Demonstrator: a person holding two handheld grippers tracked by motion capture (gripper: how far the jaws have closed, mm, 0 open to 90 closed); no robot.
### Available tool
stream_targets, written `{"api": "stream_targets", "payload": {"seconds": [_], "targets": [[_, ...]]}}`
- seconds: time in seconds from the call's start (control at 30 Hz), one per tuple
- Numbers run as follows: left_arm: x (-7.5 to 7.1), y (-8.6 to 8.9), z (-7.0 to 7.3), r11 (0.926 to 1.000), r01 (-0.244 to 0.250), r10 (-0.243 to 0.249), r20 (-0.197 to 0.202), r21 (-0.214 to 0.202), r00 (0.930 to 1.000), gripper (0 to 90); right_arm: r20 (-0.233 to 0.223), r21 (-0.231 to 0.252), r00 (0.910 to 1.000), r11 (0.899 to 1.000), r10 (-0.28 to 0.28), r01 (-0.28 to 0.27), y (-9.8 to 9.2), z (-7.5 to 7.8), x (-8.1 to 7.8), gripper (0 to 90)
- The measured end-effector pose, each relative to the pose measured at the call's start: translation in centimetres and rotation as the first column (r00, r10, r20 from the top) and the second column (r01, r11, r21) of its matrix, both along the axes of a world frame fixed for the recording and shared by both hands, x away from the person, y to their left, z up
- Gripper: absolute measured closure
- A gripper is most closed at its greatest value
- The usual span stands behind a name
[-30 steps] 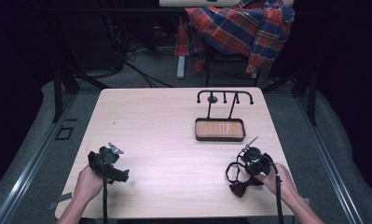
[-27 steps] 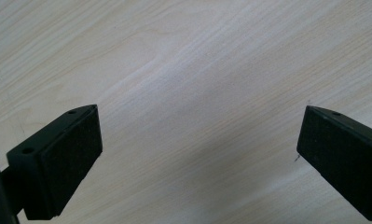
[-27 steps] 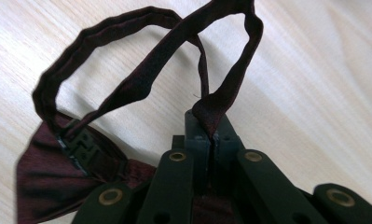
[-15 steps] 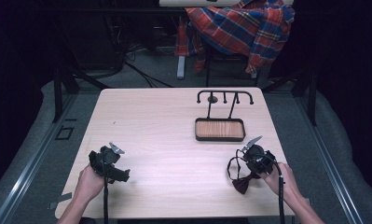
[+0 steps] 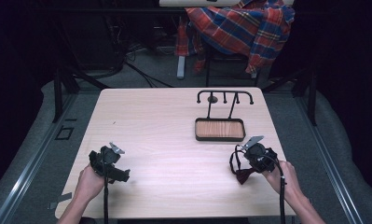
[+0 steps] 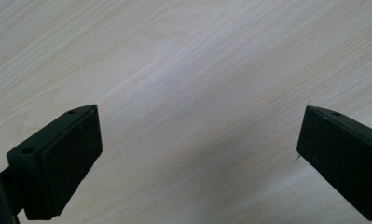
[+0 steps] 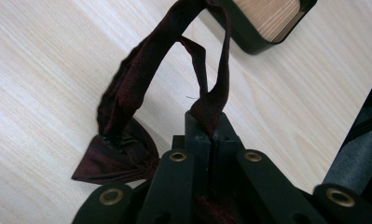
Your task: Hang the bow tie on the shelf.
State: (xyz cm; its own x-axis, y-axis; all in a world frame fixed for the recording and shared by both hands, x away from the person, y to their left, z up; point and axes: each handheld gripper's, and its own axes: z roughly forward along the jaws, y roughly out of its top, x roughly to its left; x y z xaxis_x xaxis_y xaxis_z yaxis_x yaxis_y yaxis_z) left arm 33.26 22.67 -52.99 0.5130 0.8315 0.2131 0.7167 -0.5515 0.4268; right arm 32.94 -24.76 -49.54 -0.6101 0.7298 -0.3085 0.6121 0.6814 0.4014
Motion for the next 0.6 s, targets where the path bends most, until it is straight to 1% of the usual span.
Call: {"api": "stream_targets", "payload": {"seconds": [0.03,0.07,0.13,0.3,0.37,0.43,0.47,0.5,0.53,0.57,0.6], "targets": [[0.0,0.0,0.0,1.0000,0.000,0.000,-0.001,0.001,1.0000,0.3,0.000,0.000,1.0000,1.000,0.000,0.000,0.0,0.0,0.0,88.2],[0.0,0.0,0.0,1.0000,0.002,-0.002,-0.001,0.001,1.0000,0.3,0.015,0.003,0.9999,1.000,0.002,-0.002,0.1,0.2,0.0,88.2],[0.0,0.0,0.0,1.0000,0.003,-0.003,-0.003,0.004,1.0000,0.3,0.026,-0.001,0.9996,1.000,0.007,-0.007,0.2,0.4,-0.1,88.2],[0.0,0.0,0.1,1.0000,0.006,-0.006,0.000,0.003,1.0000,0.3,0.042,0.001,0.9991,1.000,0.011,-0.011,0.2,0.7,0.0,88.2],[0.0,0.0,0.1,1.0000,0.007,-0.007,0.000,0.005,1.0000,0.3,0.058,-0.002,0.9983,1.000,0.006,-0.006,0.2,0.9,0.1,88.2],[0.0,0.0,0.1,1.0000,0.008,-0.008,0.000,0.006,1.0000,0.3,0.066,-0.007,0.9978,1.000,0.007,-0.006,0.2,1.0,0.1,88.2],[0.0,0.0,0.1,1.0000,0.008,-0.008,-0.001,0.006,1.0000,0.3,0.086,-0.017,0.9963,1.000,0.006,-0.005,0.2,1.0,0.2,88.3],[0.0,-0.1,0.0,1.0000,0.008,-0.008,-0.001,0.005,1.0000,0.3,0.091,-0.028,0.9959,1.000,0.005,-0.002,0.1,1.1,0.2,88.3],[0.0,-0.1,0.0,1.0000,0.008,-0.008,-0.001,0.005,1.0000,0.3,0.096,-0.017,0.9953,1.000,0.003,-0.001,0.1,1.1,0.3,88.3],[0.0,-0.1,0.0,1.0000,0.007,-0.007,-0.001,0.007,1.0000,0.3,0.096,-0.023,0.9953,1.000,0.003,0.000,0.1,1.2,0.4,88.3],[0.0,-0.1,0.0,1.0000,0.007,-0.007,-0.001,0.006,1.0000,0.3,0.104,-0.015,0.9945,1.000,-0.002,0.003,0.0,1.2,0.5,88.3]]}}
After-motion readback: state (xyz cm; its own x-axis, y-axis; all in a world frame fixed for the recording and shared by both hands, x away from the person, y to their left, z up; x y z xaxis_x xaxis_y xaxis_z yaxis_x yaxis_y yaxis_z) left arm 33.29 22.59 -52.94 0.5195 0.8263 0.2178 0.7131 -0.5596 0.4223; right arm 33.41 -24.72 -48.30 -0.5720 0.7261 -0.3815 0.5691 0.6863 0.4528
